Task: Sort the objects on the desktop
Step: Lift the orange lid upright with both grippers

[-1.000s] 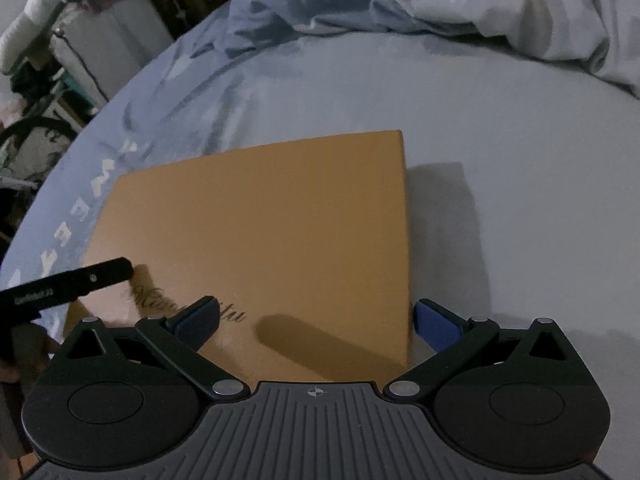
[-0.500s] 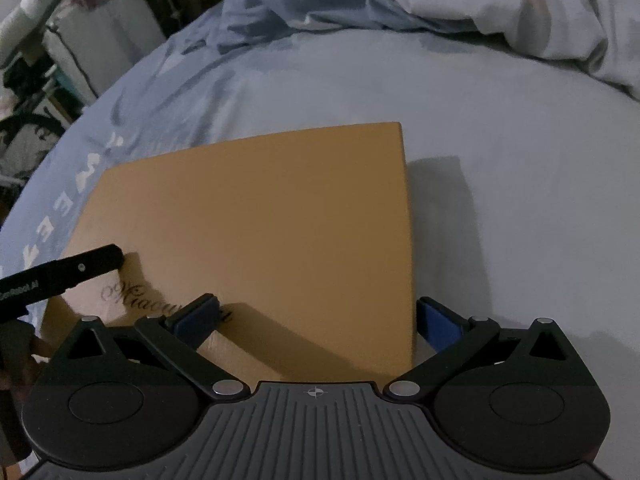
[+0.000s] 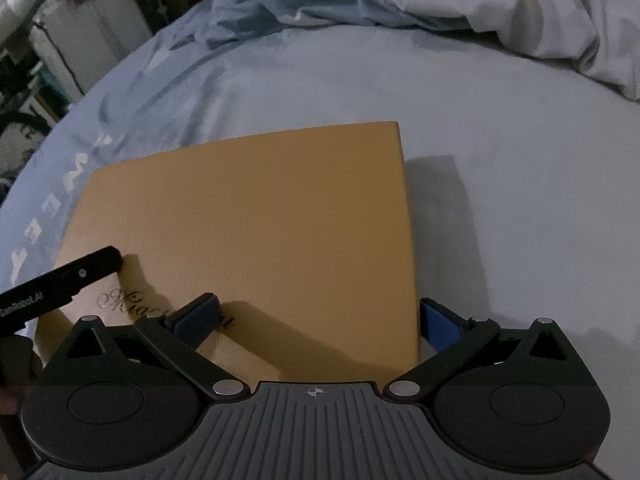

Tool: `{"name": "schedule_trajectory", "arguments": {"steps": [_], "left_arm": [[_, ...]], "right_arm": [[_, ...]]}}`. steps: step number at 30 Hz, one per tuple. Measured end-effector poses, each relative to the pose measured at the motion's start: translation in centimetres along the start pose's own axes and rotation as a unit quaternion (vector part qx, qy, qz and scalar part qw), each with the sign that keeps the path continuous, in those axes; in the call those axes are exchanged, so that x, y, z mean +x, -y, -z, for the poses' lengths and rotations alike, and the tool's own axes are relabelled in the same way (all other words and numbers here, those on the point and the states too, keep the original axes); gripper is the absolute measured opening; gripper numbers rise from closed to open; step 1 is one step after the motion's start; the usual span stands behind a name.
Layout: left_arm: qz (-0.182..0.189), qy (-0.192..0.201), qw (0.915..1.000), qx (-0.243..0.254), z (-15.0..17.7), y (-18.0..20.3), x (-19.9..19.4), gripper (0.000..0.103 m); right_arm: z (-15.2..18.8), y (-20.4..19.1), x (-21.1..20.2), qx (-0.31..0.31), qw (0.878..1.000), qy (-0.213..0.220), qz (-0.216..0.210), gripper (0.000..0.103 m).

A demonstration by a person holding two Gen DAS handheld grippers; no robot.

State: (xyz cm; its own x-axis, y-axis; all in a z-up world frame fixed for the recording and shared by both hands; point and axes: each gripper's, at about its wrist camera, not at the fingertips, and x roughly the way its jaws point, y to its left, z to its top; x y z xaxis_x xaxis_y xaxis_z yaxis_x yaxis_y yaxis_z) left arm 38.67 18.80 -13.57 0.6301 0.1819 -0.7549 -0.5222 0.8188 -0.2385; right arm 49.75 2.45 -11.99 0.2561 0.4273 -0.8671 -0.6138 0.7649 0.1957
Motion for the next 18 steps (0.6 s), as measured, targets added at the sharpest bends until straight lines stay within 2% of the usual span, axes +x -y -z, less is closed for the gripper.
{"name": "schedule_trajectory", "arguments": {"steps": [6,10,18], "left_arm": [[-0.002,-0.015,0.9999,-0.001,0.2,-0.1,-0.8,0.103],[0.003,-0.016,0.9998,-0.014,0.3,-0.5,-2.1,0.103],[0.020,0.031,0.9992,-0.016,-2.0,0.5,-7.2,0.103]], "right_arm": [[-0.2,-1.2,-0.5,-0.008,1.000,-0.019,0.020,0.103],[0.0,-2.3,-1.9,-0.021,0.999,-0.011,0.030,0.103],[-1.5,-3.9,-8.0,-0.030,0.998,0.040,0.039,0.103]]}}
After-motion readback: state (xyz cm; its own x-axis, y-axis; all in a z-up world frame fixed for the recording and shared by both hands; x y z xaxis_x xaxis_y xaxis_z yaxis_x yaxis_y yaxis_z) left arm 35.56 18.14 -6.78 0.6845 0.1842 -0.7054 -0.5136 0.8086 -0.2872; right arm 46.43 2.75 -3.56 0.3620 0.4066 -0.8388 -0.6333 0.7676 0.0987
